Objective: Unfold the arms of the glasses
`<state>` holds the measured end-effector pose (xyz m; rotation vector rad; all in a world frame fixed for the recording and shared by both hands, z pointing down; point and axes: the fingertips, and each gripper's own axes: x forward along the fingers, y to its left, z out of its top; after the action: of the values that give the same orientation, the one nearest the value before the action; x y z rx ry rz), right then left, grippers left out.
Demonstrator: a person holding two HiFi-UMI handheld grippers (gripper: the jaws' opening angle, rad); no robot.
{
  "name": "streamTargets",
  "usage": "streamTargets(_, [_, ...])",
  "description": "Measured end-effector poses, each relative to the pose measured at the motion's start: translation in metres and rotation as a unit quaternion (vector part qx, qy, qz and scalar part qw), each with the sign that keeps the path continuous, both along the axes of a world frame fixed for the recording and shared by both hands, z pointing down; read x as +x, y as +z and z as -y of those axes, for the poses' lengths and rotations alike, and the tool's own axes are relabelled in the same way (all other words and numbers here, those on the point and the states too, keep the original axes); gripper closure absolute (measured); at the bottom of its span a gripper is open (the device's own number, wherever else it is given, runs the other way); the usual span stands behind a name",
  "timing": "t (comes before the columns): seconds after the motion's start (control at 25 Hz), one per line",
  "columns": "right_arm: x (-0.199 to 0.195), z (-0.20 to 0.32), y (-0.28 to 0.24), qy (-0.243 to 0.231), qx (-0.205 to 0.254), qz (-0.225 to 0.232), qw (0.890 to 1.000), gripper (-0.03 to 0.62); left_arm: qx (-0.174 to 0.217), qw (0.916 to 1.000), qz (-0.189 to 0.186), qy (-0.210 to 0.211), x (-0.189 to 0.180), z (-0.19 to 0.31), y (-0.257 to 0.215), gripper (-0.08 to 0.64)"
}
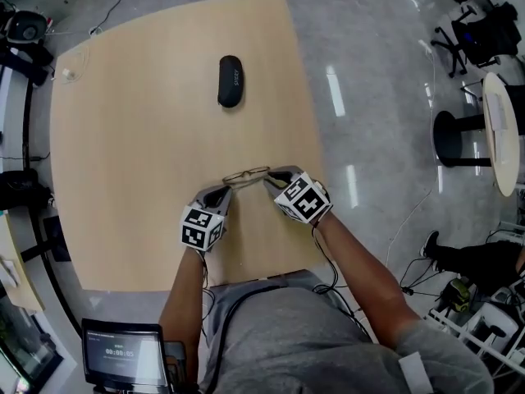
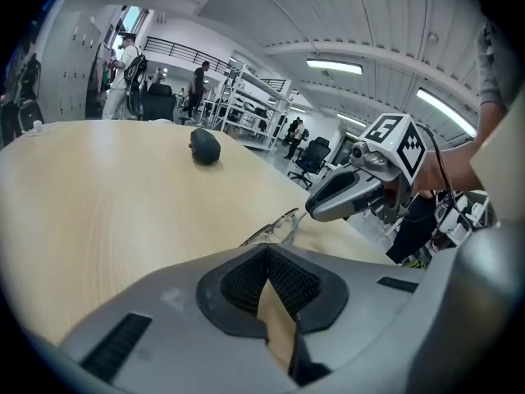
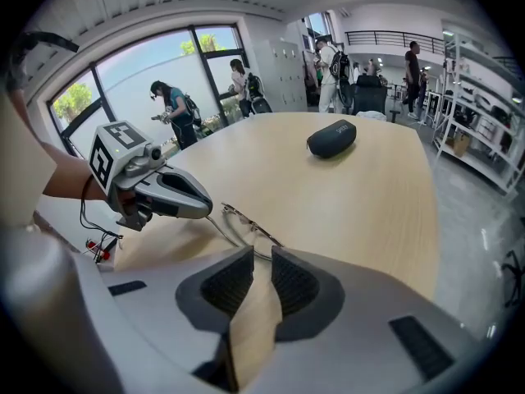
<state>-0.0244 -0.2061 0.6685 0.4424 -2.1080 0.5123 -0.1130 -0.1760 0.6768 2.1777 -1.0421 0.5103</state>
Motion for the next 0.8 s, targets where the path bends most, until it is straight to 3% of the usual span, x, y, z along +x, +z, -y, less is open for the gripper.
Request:
streamTargets(0.52, [0.004, -0.012, 0.015, -0.017, -0.015, -0.029, 0.999, 0.525, -0.006, 0.9998, -0.015, 0.007, 0.016, -0.004, 0.001, 0.554])
streamTargets(0.8, [0.009, 0.007, 0.011, -0.015, 0.028, -0.042, 0.999, 0.506, -0.002, 0.9998, -0.021, 0.006, 0.017, -0.006, 0.001, 0.554])
